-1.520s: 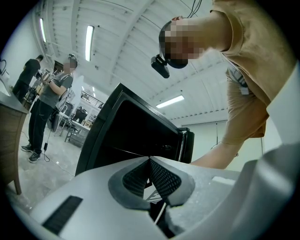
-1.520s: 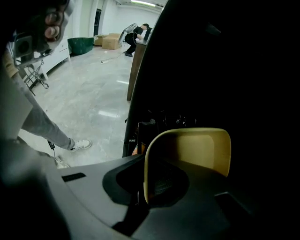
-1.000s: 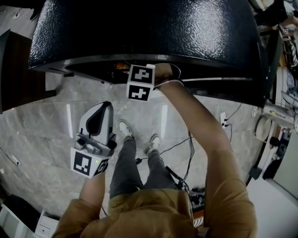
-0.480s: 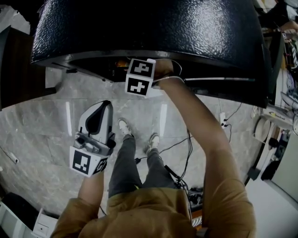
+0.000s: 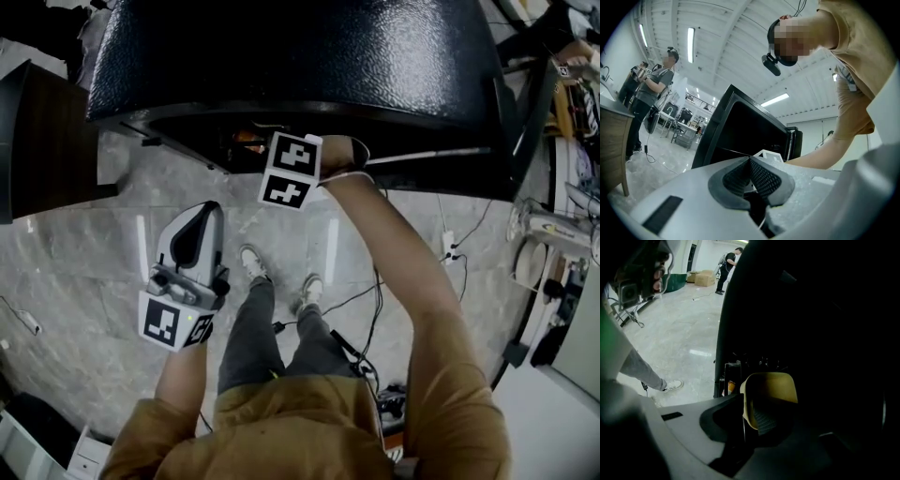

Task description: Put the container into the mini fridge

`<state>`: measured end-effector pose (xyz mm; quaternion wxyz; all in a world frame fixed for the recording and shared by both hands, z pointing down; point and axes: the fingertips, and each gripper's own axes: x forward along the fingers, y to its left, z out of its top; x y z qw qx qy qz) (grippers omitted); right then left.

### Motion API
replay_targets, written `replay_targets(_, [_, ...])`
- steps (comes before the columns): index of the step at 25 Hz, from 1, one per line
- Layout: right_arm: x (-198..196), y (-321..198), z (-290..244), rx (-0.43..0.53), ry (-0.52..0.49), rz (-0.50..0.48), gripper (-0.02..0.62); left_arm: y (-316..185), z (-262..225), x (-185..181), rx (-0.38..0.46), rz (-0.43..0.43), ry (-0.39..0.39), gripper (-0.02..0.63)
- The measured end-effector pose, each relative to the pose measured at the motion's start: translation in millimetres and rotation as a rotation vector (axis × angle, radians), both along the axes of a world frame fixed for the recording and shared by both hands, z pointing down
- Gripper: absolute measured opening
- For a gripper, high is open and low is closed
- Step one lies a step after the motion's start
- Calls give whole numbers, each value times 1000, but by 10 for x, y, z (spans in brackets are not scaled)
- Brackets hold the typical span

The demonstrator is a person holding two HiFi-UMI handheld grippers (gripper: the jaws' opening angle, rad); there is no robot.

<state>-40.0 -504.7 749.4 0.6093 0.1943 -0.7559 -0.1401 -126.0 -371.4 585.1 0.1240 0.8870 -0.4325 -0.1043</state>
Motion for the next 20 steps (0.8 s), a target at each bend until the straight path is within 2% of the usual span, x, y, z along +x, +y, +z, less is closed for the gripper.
replay_targets(3, [46, 124, -196, 28, -16, 0, 23, 44, -139, -1, 14, -5, -13, 2])
replay_targets(7, [114, 314, -373, 16, -25, 11, 6, 95, -358, 30, 29, -7, -35, 2])
replay_targets(11, [145, 508, -537, 2, -23, 18, 3, 159, -627, 50, 47, -20, -59, 2])
replay_targets(16, [151, 772, -841, 8, -77, 60, 2, 320, -923, 25, 65, -62, -87, 2])
replay_targets(20, [169, 1145, -964, -26, -106, 65, 2, 554, -1083, 147, 71, -53, -110, 2])
